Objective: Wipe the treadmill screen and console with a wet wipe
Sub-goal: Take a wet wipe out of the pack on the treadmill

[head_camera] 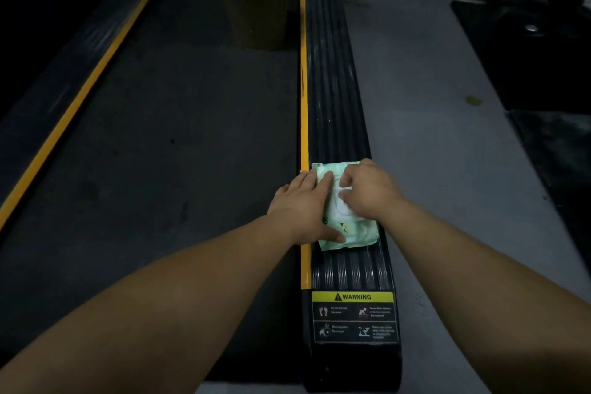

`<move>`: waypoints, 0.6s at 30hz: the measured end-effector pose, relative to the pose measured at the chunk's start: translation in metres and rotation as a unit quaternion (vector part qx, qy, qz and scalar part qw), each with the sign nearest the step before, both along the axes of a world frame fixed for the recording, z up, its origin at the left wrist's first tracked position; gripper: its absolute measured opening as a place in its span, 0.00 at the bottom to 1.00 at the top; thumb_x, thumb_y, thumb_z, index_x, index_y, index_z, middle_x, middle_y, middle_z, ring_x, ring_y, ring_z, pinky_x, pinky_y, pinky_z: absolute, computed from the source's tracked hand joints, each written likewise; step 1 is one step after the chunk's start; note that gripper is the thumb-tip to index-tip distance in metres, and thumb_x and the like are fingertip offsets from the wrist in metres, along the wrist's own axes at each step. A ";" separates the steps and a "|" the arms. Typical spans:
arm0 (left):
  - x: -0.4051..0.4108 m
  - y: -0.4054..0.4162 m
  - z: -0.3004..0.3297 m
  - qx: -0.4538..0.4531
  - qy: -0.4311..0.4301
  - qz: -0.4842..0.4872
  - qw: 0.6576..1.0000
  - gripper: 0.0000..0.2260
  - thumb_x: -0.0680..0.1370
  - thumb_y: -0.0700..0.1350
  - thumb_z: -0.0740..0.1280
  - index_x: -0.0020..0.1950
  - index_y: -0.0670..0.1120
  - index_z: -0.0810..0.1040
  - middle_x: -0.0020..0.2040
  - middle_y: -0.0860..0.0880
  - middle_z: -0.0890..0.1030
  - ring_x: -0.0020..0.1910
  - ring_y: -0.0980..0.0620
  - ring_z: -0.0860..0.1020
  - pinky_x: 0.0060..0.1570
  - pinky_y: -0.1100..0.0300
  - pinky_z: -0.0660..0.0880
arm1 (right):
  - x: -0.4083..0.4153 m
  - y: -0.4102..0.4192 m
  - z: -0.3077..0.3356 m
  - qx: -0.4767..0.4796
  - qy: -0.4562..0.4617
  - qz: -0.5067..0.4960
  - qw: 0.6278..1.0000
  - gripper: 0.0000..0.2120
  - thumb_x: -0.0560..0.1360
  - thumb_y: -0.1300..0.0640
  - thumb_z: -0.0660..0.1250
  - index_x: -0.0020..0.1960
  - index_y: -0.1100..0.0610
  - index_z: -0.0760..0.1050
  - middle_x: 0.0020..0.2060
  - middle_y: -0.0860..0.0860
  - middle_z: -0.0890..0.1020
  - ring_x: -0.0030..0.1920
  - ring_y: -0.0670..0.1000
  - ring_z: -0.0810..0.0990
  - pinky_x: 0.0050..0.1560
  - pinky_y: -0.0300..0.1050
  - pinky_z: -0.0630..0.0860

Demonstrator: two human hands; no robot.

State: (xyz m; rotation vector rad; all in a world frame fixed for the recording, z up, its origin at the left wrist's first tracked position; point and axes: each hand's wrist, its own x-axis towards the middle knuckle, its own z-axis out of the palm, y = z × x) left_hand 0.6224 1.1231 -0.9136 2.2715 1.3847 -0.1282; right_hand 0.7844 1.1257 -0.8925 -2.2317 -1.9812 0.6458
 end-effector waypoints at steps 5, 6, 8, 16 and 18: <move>0.003 0.001 0.002 -0.014 0.009 0.004 1.000 0.59 0.66 0.69 0.75 0.83 0.52 0.40 0.84 0.46 0.44 0.82 0.48 0.42 0.79 0.43 0.51 | 0.005 -0.016 -0.010 0.124 0.006 0.045 0.991 0.06 0.78 0.53 0.71 0.44 0.51 0.76 0.48 0.48 0.74 0.48 0.52 0.75 0.44 0.46 0.69; 0.003 0.001 0.002 -0.015 0.010 0.004 1.000 0.59 0.66 0.69 0.75 0.83 0.52 0.40 0.84 0.46 0.44 0.82 0.48 0.42 0.79 0.43 0.51 | 0.006 -0.024 -0.013 0.177 -0.008 0.070 0.982 0.06 0.76 0.56 0.72 0.43 0.53 0.76 0.46 0.49 0.76 0.46 0.53 0.75 0.42 0.45 0.66; 0.004 0.001 0.003 -0.014 0.013 0.003 1.000 0.59 0.67 0.69 0.75 0.83 0.52 0.40 0.84 0.46 0.44 0.82 0.47 0.42 0.79 0.42 0.51 | 0.008 -0.043 -0.016 0.247 -0.027 0.102 0.963 0.08 0.73 0.60 0.74 0.41 0.56 0.75 0.40 0.51 0.77 0.43 0.55 0.75 0.39 0.45 0.64; 0.006 0.000 0.005 -0.014 0.015 0.003 1.000 0.59 0.67 0.68 0.75 0.83 0.50 0.40 0.84 0.45 0.44 0.82 0.46 0.43 0.77 0.42 0.52 | -0.001 -0.042 -0.003 0.157 0.081 -0.084 0.981 0.04 0.80 0.53 0.66 0.49 0.54 0.77 0.38 0.49 0.83 0.42 0.53 0.79 0.40 0.44 0.70; 0.006 -0.001 0.005 -0.012 0.016 0.005 1.000 0.59 0.67 0.68 0.75 0.83 0.51 0.41 0.84 0.45 0.44 0.82 0.47 0.43 0.77 0.42 0.53 | -0.006 -0.026 0.004 0.086 -0.065 -0.025 0.994 0.06 0.79 0.55 0.63 0.48 0.53 0.78 0.38 0.48 0.80 0.45 0.54 0.78 0.43 0.45 0.68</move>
